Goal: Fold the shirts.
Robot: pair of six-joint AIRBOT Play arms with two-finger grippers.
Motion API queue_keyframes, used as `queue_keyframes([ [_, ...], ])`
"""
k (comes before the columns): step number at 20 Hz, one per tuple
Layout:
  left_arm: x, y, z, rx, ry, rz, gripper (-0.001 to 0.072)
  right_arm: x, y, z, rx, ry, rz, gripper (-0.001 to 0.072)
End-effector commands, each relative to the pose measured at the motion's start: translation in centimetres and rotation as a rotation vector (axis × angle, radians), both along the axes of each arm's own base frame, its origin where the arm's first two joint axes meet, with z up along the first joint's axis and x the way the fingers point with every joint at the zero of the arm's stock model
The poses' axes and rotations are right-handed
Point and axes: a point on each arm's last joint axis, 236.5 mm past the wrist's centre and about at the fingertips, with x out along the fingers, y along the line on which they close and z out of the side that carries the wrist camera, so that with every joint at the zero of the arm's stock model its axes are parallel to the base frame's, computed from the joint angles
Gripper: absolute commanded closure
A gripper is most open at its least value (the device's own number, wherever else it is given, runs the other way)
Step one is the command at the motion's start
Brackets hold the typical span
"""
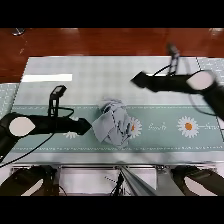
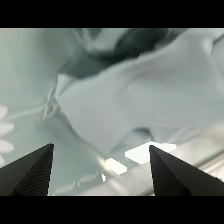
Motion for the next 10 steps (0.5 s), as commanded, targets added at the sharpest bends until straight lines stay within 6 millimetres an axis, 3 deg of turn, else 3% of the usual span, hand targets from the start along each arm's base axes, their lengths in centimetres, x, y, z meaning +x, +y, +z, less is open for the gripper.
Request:
queue_keyframes([
  [1,-4.2,-0.4,-2.6,0.013,0.164,-0.053,0.0003,1.3,-12.9,2.2,-0.074,0.015,-0.158,0.0089],
  [2,-4.6,-0.3,-4.1,0.016,0.183,-0.021,0.0002,0.2,-16.0,0.8,-0.110,0.073,-0.186,0.0090],
  [4,-3.7,-0.1,-6.4,-0.021,0.188,0.117,0.0003,-2.0,-18.8,-2.5,-0.124,0.183,-0.215,0.0090],
  [6,-1.4,-0.5,-6.9,-0.107,0.135,0.249,0.0002,-4.2,-18.8,-5.9,-0.113,0.269,-0.198,0.0090],
  [10,2.7,-0.4,-7.1,-0.178,0.064,0.404,0.0003,-8.3,-15.5,-11.5,-0.101,0.399,-0.101,0.0090],
])
